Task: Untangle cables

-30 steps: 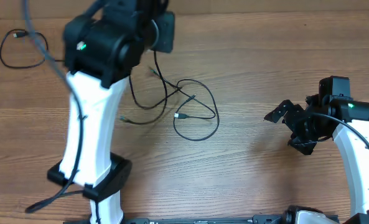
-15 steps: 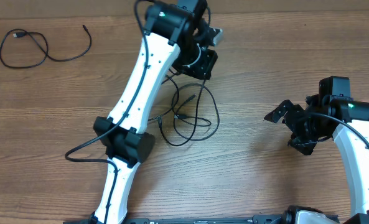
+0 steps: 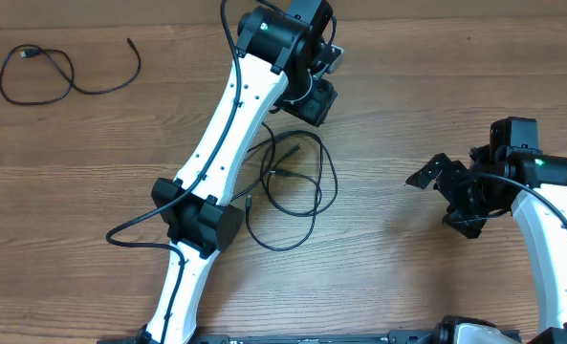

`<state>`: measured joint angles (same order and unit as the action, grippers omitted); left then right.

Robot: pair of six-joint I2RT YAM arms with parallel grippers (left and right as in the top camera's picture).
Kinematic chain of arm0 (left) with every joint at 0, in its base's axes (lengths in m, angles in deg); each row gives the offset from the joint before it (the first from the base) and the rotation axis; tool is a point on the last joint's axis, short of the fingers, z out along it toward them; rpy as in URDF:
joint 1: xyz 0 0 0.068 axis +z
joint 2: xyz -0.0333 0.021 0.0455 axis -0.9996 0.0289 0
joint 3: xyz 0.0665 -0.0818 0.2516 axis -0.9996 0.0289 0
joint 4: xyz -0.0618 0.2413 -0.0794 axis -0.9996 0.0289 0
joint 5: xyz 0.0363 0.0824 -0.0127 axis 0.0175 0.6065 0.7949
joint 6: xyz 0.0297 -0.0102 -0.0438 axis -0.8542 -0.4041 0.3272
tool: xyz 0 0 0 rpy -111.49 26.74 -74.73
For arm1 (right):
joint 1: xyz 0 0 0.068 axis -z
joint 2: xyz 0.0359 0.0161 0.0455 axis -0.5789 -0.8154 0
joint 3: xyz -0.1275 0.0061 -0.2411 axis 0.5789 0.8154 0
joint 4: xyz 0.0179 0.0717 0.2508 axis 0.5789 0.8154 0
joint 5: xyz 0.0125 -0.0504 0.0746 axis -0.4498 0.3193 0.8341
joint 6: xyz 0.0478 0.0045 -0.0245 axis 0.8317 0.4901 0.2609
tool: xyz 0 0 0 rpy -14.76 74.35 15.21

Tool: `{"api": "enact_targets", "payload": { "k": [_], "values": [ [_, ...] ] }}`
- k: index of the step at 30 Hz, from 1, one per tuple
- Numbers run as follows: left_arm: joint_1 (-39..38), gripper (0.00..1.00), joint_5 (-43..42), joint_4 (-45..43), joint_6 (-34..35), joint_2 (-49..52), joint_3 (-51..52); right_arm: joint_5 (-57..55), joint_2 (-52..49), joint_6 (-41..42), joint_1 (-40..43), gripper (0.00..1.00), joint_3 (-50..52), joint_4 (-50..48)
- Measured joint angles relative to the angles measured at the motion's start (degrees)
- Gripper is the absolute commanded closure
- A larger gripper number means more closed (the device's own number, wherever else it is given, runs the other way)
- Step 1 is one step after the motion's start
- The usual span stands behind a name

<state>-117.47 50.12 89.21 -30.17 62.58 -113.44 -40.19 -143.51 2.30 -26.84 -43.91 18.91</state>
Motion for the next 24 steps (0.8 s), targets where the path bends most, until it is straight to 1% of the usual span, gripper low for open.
{"api": "enact_targets", "payload": {
  "k": [2, 4, 7, 8, 9, 10, 11, 13, 14, 15, 20, 22, 24],
  "values": [
    [0.37, 0.23, 4.31, 0.81, -0.35, 0.0, 0.0, 0.0, 0.0, 0.02, 0.02, 0.0, 0.0, 0.24],
    [1.25, 0.24, 8.92, 2.1, -0.63, 0.0, 0.0, 0.0, 0.0, 0.02, 0.0, 0.0, 0.0, 0.5],
    [3.45, 0.23, 13.42, 2.19, -1.46, 0.0, 0.59, 0.02, 0.0, 0.0, 0.0, 0.0, 0.0, 0.83],
    [4.46, 0.27, 14.14, 2.19, -2.03, 0.0, 1.25, 0.02, 0.0, -0.02, 0.0, 0.0, 0.0, 0.83],
    [5.57, 0.36, 14.56, 2.16, -2.71, 0.0, 2.32, 0.02, 0.0, 0.02, 0.0, 0.0, 0.0, 0.83],
    [6.69, 0.39, 14.71, 2.14, -3.26, 0.0, 3.52, 0.0, 0.0, 0.0, 0.0, 0.0, 0.0, 0.85],
    [7.67, 0.39, 14.56, 2.16, -4.04, 0.0, 4.83, 0.02, 0.0, 0.0, 0.0, 0.0, 0.0, 0.87],
    [9.9, 0.28, 13.07, 2.19, -5.86, 0.0, 8.28, 0.0, 0.0, 0.0, 0.0, 0.0, 0.0, 0.81],
    [11.04, 0.25, 11.52, 2.14, -7.45, 0.0, 10.25, 0.02, 0.0, 0.02, 0.0, 0.0, 0.0, 0.74],
    [11.98, 0.24, 10.16, 2.23, -8.31, 0.0, 11.72, 0.02, 0.0, 0.0, 0.0, 0.0, 0.0, 0.59],
    [14.4, 0.27, 4.55, 1.55, -12.9, 0.02, 18.1, 0.02, 0.0, 0.02, 0.02, 0.0, 0.0, -0.28],
    [14.25, 0.32, 3.15, 0.63, -13.9, 0.02, 20.13, 0.0, 0.0, 0.02, 0.0, 0.0, 0.0, -0.33],
    [14.08, 0.31, 2.14, -0.72, -14.36, 0.02, 21.99, 0.02, 0.0, 0.0, 0.0, 0.0, 0.0, -0.26]
  ]
}}
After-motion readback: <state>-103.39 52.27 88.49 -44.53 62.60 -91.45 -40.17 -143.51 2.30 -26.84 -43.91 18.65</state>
